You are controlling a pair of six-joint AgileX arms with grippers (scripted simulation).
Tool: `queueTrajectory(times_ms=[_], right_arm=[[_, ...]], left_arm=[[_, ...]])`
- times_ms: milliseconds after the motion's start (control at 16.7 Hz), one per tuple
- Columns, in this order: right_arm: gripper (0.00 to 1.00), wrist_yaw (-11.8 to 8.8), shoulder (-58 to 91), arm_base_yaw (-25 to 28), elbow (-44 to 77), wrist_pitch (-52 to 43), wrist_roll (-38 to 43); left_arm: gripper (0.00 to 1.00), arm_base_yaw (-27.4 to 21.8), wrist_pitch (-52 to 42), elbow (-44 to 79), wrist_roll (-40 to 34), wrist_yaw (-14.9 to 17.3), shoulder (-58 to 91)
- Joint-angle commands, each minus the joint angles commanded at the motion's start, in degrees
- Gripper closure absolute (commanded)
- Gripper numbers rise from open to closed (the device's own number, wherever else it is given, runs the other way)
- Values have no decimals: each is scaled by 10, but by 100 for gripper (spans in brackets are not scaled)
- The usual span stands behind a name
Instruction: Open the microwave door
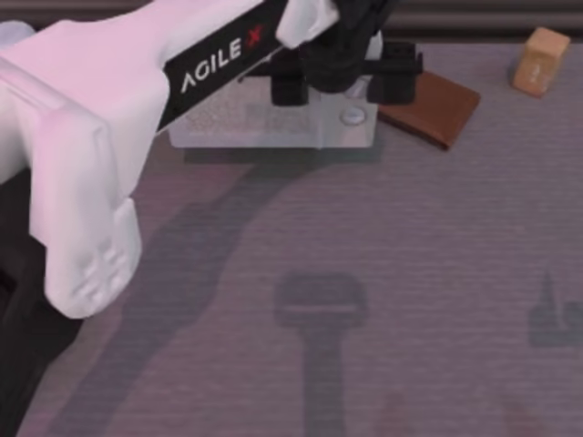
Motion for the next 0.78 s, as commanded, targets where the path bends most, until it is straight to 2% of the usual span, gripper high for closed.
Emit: queueTrajectory(times_ms=[180, 240, 660, 780], right_arm=[[0, 0, 0, 0, 0, 0, 0], [0, 0, 0, 0, 0, 0, 0], [0, 0, 0, 0, 0, 0, 0], [0, 0, 0, 0, 0, 0, 0]], left_arm=[[98, 0, 0, 0, 0, 0, 0], [100, 0, 0, 0, 0, 0, 0], [100, 0, 0, 0, 0, 0, 0], [100, -20, 5, -18, -5, 11, -2]])
